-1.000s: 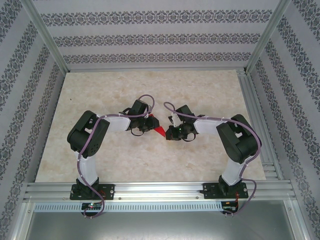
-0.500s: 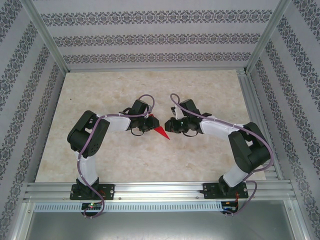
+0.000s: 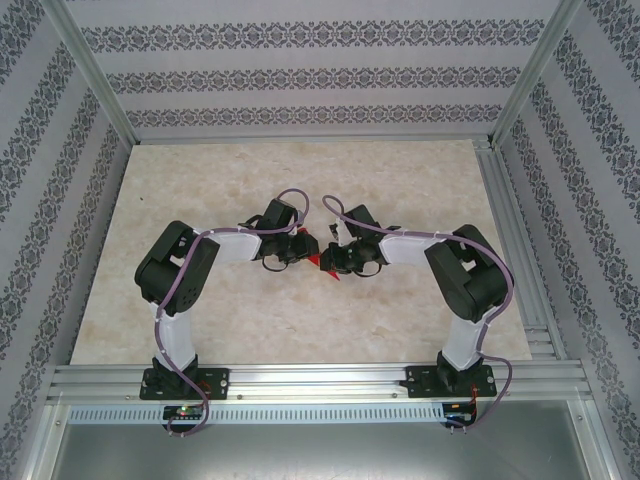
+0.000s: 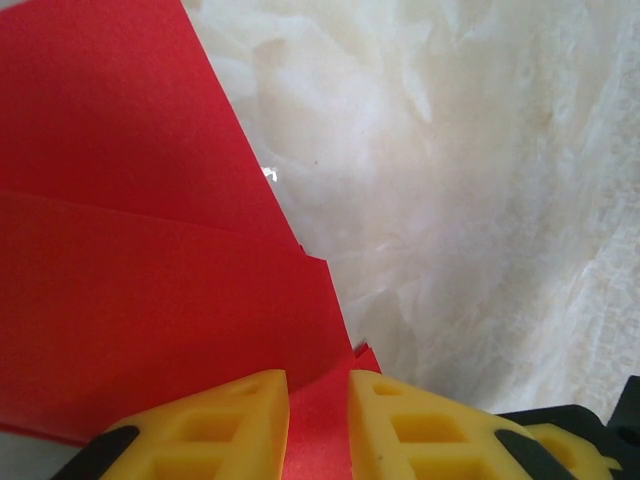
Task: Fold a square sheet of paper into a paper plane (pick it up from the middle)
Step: Fold the wing for the fifth time at the center of the table.
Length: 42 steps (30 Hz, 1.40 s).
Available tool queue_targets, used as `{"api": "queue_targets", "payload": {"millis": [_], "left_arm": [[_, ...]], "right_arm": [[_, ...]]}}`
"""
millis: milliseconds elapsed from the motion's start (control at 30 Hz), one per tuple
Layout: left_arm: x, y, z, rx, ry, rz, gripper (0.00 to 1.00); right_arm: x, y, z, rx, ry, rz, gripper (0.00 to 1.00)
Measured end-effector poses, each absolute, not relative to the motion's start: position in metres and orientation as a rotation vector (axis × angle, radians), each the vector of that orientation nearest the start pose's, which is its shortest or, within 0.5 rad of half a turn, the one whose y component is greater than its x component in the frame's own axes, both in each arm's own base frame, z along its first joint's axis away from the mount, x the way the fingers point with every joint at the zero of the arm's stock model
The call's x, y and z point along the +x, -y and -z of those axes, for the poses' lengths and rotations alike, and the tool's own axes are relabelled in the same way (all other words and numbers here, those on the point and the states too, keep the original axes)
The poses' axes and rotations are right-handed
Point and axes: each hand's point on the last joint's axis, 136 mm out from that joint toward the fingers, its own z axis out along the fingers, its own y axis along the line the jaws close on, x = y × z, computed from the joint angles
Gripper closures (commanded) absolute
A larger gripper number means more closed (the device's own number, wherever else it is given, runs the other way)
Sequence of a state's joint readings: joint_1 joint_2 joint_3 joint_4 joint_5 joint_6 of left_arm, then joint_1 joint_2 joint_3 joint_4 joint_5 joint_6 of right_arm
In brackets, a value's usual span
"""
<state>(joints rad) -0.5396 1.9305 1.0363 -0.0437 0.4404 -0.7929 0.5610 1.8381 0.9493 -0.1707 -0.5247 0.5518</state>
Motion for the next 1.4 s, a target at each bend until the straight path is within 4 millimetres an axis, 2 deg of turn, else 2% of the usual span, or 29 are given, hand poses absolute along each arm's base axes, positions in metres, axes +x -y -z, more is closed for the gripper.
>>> {"api": "queue_targets", "payload": {"millis": [433,933,1200,1400], "left_arm": [[0.351,0.295,-0.024,-0.103,-2.715,1.027,0.73],[0.358,0.293,-0.03,0.064,-2.662,1.025,0.68],[0.375,0.277,-0.035,0.074,-2.633,0.941,0.68],[0.378,0.273,-0.034,0.091,-2.629,0.914,0.68]], "right_arm": [[0.297,-0.278,-0.013,-0.155,-2.811,-1.08,0.84],[0.298,-0.278,-0.012,-0.12,-2.825,-1.15,0.84],[0.298,-0.277,-0.012,-0.111,-2.835,-1.158,0.84],[0.298,-0.277,-0.012,-0.111,-2.836,-1.162,0.84]]}}
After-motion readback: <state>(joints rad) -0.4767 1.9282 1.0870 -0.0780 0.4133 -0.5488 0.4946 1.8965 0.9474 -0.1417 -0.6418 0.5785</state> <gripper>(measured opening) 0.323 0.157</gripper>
